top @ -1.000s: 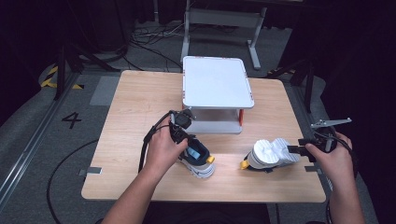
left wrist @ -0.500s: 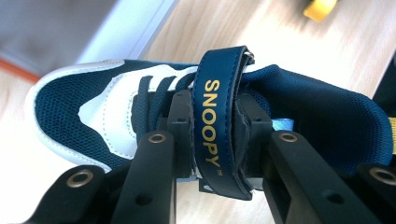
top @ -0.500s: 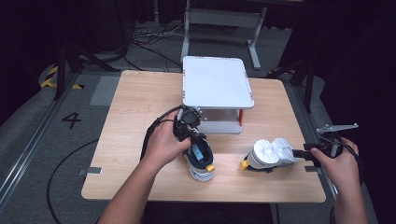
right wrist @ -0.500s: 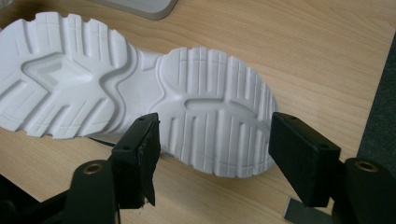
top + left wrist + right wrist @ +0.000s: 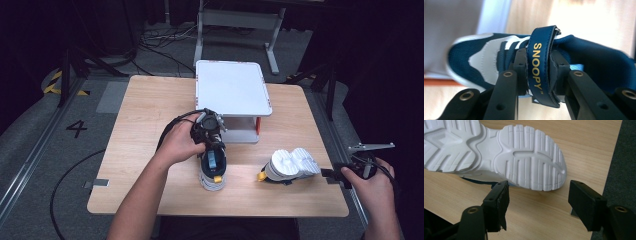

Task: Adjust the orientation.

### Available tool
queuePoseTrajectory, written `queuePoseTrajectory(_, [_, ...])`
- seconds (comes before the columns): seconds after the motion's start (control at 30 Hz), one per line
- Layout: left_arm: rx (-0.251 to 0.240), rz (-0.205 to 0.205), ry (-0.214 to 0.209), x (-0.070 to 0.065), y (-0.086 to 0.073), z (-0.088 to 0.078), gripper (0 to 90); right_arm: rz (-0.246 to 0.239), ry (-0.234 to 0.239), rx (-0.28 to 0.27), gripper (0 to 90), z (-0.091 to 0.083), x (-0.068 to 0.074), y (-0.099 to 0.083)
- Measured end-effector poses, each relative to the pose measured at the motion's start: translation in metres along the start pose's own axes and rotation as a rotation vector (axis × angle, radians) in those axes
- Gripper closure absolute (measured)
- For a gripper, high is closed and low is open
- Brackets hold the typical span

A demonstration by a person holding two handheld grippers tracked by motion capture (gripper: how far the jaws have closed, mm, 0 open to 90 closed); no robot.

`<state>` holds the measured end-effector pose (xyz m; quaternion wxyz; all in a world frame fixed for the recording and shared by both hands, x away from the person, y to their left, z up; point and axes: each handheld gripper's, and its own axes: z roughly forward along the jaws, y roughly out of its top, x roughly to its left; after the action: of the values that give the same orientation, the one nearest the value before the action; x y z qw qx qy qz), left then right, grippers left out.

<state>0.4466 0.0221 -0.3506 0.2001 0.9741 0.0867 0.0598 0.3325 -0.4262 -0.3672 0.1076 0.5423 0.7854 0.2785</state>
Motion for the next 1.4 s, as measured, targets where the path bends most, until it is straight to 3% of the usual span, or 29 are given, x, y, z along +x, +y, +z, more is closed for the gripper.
queuePoseTrajectory(0.13, [0.006, 0.033, 0.048, 0.008, 0.003, 0.016, 72.2, 0.02, -0.002, 0.006, 34.1, -0.002, -0.002, -0.005])
queuePoseTrajectory(0.2, [0.004, 0.021, 0.07, 0.012, 0.003, 0.021, 72.2, 0.021, -0.004, 0.007, 33.9, -0.001, -0.002, -0.006])
queuePoseTrajectory(0.27, [-0.013, -0.014, 0.066, 0.014, 0.003, 0.022, 67.7, 0.012, -0.001, 0.007, 33.8, 0.0, -0.002, -0.005])
queuePoseTrajectory(0.33, [-0.027, -0.034, 0.082, 0.014, 0.003, 0.022, 58.0, 0.014, 0.0, 0.012, 33.7, 0.0, -0.001, -0.004])
queuePoseTrajectory(0.4, [-0.048, -0.119, 0.085, 0.011, 0.005, 0.023, 47.5, 0.006, 0.002, 0.011, 33.6, 0.002, 0.0, -0.002])
queuePoseTrajectory(0.43, [-0.05, -0.12, 0.097, 0.008, 0.006, 0.021, 43.9, 0.004, 0.002, 0.013, 33.6, 0.003, 0.0, -0.002])
queuePoseTrajectory(0.57, [-0.065, -0.197, 0.12, -0.006, 0.008, 0.002, 40.0, -0.013, 0.012, 0.01, 33.5, 0.004, 0.002, 0.004])
queuePoseTrajectory(0.67, [-0.055, -0.33, 0.125, -0.024, 0.009, -0.016, 37.1, -0.025, 0.015, 0.004, 33.5, 0.006, 0.003, 0.009])
queuePoseTrajectory(0.77, [-0.022, -0.432, 0.12, -0.044, 0.009, -0.025, 36.6, -0.038, 0.026, 0.006, 33.5, 0.009, 0.004, 0.014])
queuePoseTrajectory(0.87, [-0.013, -0.459, 0.101, -0.059, 0.011, -0.026, 38.1, -0.056, 0.036, 0.006, 33.4, 0.013, 0.008, 0.021])
queuePoseTrajectory(1.07, [0.017, -0.454, 0.101, -0.072, 0.014, -0.014, 39.1, -0.083, 0.049, -0.002, 33.3, 0.014, 0.012, 0.03])
queuePoseTrajectory(1.2, [0.079, -0.413, 0.069, -0.077, 0.018, 0.009, 40.6, -0.094, 0.054, -0.014, 33.3, 0.013, 0.013, 0.033])
queuePoseTrajectory(1.3, [0.129, -0.4, 0.06, -0.078, 0.019, 0.016, 48.5, -0.097, 0.058, -0.013, 33.2, 0.013, 0.014, 0.034])
queuePoseTrajectory(1.4, [0.158, -0.366, 0.077, -0.079, 0.019, 0.021, 58.6, -0.097, 0.06, -0.012, 33.3, 0.014, 0.013, 0.034])
